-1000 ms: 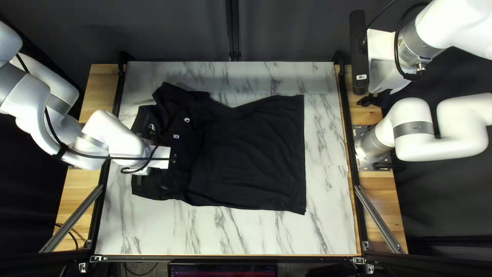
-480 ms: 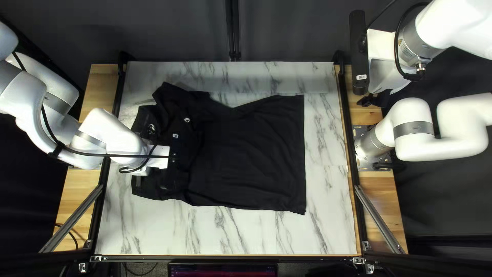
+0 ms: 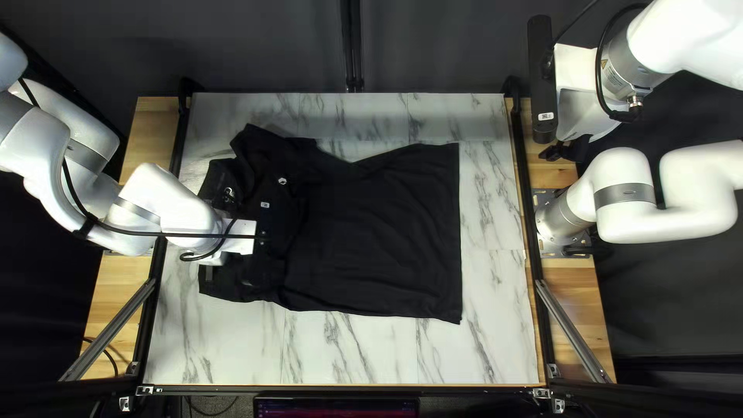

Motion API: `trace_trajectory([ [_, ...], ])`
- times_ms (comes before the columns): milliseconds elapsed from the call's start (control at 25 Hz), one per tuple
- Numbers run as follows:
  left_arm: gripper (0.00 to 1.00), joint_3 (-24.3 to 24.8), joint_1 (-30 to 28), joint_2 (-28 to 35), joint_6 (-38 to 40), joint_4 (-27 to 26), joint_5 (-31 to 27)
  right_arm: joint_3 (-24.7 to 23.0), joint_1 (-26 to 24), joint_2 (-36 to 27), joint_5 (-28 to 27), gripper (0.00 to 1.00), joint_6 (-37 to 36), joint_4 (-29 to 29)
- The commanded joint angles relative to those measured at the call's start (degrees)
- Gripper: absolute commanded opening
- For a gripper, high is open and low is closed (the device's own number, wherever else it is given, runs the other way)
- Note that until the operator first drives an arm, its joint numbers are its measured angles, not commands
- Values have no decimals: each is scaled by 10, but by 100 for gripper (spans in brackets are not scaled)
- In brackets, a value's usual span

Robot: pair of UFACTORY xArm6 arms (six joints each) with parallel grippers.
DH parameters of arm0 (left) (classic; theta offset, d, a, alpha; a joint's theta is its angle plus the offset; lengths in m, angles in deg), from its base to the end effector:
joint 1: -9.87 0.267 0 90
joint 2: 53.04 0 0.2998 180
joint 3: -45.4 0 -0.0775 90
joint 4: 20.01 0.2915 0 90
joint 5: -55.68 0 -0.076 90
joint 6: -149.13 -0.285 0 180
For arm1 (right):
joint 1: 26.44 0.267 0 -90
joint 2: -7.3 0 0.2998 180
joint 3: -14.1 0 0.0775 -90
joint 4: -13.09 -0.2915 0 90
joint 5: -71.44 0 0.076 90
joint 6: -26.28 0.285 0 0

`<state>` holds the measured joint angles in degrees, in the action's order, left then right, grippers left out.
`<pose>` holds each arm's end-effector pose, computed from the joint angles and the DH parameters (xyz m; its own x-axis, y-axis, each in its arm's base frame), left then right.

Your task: Fold t-shirt

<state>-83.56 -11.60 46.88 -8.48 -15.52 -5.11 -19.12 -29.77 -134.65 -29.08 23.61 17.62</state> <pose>0.2247 -0.0706 0.1349 0.9854 -0.0175 -0.1694 -0.0405 -0.9902 -0.1336 0.1291 -0.0308 0.3484 0.9899 -0.0255 0.1397 -0.0372 -0.9960 0.0814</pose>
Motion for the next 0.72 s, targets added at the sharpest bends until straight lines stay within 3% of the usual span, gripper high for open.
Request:
trace_trajectory([
  [40,100,0,0,0,0,0,0,0,0,0,0,100,0,0],
  [160,100,7,8,-5,-14,-8,17,0,0,0,0,100,0,0],
  [400,100,12,50,-50,-129,-65,109,0,0,0,0,100,0,0],
  [720,100,18,101,-89,-292,-134,187,0,0,0,0,100,0,0],
])
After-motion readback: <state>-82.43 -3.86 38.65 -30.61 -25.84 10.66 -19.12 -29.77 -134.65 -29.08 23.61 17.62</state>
